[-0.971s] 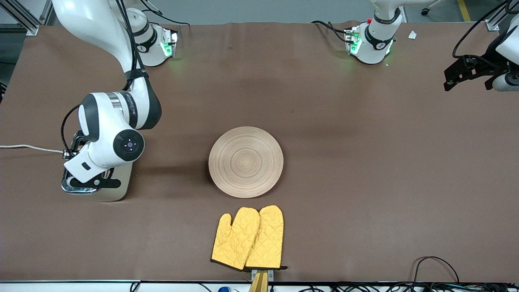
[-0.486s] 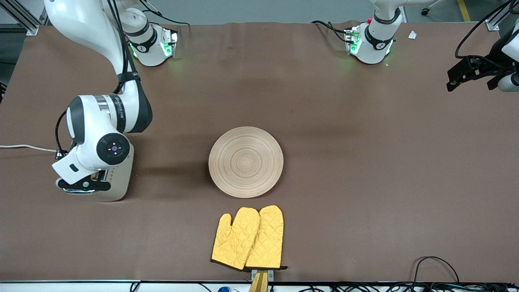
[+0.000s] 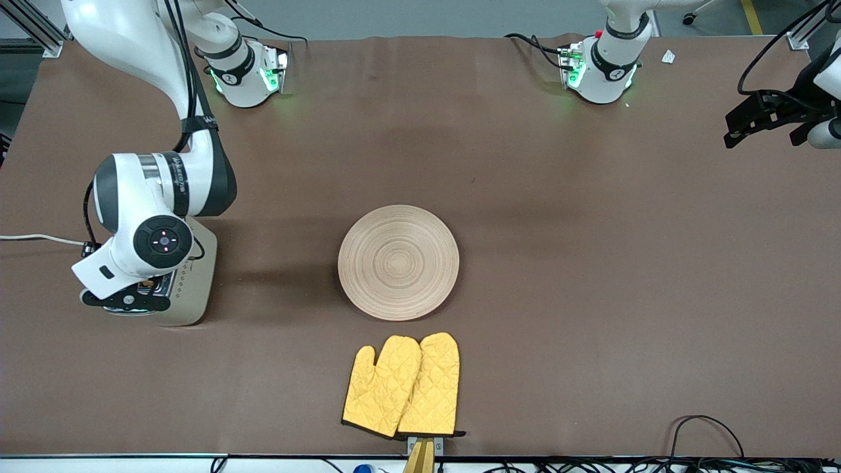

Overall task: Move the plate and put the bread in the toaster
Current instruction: 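Open the right gripper and raise it away from the toaster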

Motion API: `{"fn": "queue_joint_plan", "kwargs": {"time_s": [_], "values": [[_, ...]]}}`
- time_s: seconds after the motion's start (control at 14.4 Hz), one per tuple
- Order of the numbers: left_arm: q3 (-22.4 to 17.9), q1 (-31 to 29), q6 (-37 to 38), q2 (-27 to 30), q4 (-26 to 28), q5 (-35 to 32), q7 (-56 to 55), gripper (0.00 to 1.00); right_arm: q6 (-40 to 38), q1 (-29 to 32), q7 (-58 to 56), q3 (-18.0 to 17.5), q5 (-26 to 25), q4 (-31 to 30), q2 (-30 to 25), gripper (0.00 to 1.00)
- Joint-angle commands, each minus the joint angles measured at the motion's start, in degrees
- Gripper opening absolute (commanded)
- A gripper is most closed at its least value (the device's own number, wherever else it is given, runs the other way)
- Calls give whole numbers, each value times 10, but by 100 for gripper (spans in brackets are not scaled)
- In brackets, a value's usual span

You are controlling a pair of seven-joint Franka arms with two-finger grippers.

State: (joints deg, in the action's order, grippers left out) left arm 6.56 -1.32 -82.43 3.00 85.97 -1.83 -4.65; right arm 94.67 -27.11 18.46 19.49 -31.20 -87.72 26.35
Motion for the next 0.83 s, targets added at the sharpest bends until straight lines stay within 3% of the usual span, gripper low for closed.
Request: {"fn": "queue_joint_plan", "kwargs": {"time_s": [0.0,0.35,0.49,0.76], "values": [[-1,-1,1,8,3,10,4,100,-9,12,-39,-2,39,-13,-51,66],[-1,-1,0,8,3,10,5,100,-54,84,-166,-2,225,-17,-166,72],[-2,-1,1,8,3,10,6,100,-55,93,-174,-2,278,-52,-229,72],[-1,-1,2,8,2,6,8,100,-7,95,-181,-1,304,-133,-339,73]]}}
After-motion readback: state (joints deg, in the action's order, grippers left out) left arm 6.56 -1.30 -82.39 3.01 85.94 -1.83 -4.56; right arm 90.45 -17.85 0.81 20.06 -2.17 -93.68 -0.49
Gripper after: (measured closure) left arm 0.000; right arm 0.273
